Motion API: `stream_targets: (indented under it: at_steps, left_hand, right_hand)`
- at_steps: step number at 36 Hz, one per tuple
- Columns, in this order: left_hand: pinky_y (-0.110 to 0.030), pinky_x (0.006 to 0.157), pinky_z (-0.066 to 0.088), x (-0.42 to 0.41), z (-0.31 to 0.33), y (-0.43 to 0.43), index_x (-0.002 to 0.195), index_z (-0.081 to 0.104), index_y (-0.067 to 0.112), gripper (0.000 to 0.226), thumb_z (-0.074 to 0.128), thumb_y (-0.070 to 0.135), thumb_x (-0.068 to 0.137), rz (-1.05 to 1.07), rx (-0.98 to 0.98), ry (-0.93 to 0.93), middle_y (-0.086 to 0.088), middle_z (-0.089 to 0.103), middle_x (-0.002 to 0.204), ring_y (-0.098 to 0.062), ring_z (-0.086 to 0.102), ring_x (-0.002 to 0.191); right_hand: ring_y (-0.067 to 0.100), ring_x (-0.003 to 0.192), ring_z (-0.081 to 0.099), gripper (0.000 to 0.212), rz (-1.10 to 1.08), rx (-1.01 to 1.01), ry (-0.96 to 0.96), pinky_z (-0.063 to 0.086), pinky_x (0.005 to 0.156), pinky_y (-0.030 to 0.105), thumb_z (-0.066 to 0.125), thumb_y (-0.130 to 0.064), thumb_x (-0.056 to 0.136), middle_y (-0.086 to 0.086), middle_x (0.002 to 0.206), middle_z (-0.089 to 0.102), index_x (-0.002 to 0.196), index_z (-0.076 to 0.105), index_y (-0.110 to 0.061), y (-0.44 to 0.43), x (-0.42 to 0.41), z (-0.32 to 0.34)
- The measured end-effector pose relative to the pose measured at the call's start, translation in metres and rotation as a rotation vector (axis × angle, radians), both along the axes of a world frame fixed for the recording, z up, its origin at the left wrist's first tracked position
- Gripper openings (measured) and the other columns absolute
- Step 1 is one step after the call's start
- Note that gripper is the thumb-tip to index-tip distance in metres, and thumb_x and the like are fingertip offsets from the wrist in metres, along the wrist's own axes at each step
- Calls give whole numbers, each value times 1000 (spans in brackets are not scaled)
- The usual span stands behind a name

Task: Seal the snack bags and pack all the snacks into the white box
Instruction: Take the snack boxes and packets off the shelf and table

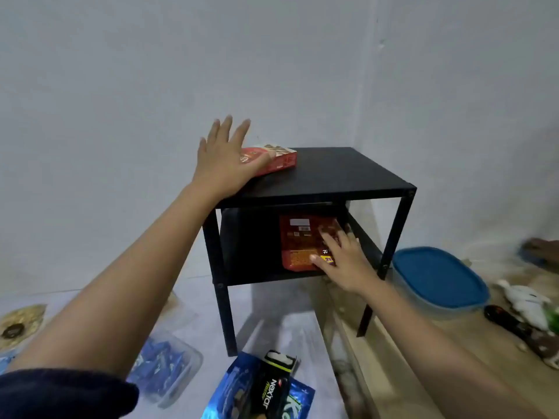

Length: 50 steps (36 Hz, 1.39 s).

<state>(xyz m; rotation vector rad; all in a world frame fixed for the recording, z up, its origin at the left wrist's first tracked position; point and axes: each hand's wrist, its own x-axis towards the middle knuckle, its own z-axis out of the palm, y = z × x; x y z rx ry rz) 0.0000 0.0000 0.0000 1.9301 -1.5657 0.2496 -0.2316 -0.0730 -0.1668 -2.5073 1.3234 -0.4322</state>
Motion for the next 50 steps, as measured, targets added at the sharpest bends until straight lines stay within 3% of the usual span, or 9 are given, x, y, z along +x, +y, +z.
stream_targets:
  at_steps: [5,8,12,15,20,29,37,41,50]
  left_hand:
    - [-48,115,19,7,-4,-16,133,46,37,59,42,69,83,-52,165,89,-12,30,149,-30,21,141]
    - [-43,108,35,14,-7,-22,127,54,34,58,51,66,79,-102,182,135,-9,49,134,-28,43,127]
    - [-45,100,33,9,-4,-23,117,62,32,50,51,65,81,19,118,100,-5,57,128,-29,46,122]
    - [-47,101,28,2,1,-28,120,59,26,58,47,67,81,92,129,51,-8,50,127,-31,41,124]
    - [-47,106,28,8,-5,-37,136,43,32,71,46,72,78,126,247,84,-19,32,138,-39,29,130]
    - [-49,107,27,6,-12,-37,139,36,36,72,45,73,77,128,227,73,-21,30,142,-39,23,133]
    - [-48,105,29,-8,-16,-17,138,37,39,72,45,75,76,143,171,79,-19,34,139,-36,27,130]
    - [-46,102,31,-23,-16,9,136,39,38,69,46,73,77,166,104,72,-19,36,136,-35,28,128]
    - [-44,101,34,-56,-17,109,137,39,34,69,48,70,79,301,-51,59,-16,38,132,-32,32,126]
  right_hand:
    - [32,145,0,64,-65,171,176,3,119,50,23,-62,92,6,159,7,148,14,-32,-23,20,-3]
    - [32,139,25,61,-91,110,173,19,115,51,25,-65,90,8,150,31,139,36,-31,-18,24,-6]
    - [26,118,46,57,-157,27,147,30,102,50,34,-71,84,3,128,49,115,55,-28,1,23,3]
    - [30,124,40,59,-180,62,161,24,105,53,45,-78,72,6,132,44,105,51,-29,0,25,8]
    - [42,143,2,93,-102,199,235,2,113,59,42,-86,65,8,157,10,143,14,-44,-12,32,-3]
    - [33,131,24,78,-89,117,236,25,103,47,47,-79,71,0,148,31,139,30,-44,-4,43,2]
    - [25,117,47,44,-8,159,-114,43,98,44,62,-45,84,-6,129,51,126,56,-34,13,43,-3]
    - [20,115,54,36,35,139,-229,38,95,23,66,-22,85,-1,123,59,120,63,-21,27,31,-1]
    - [20,109,54,39,236,-8,-296,47,93,38,64,-25,87,-5,123,62,126,58,-29,83,-1,16]
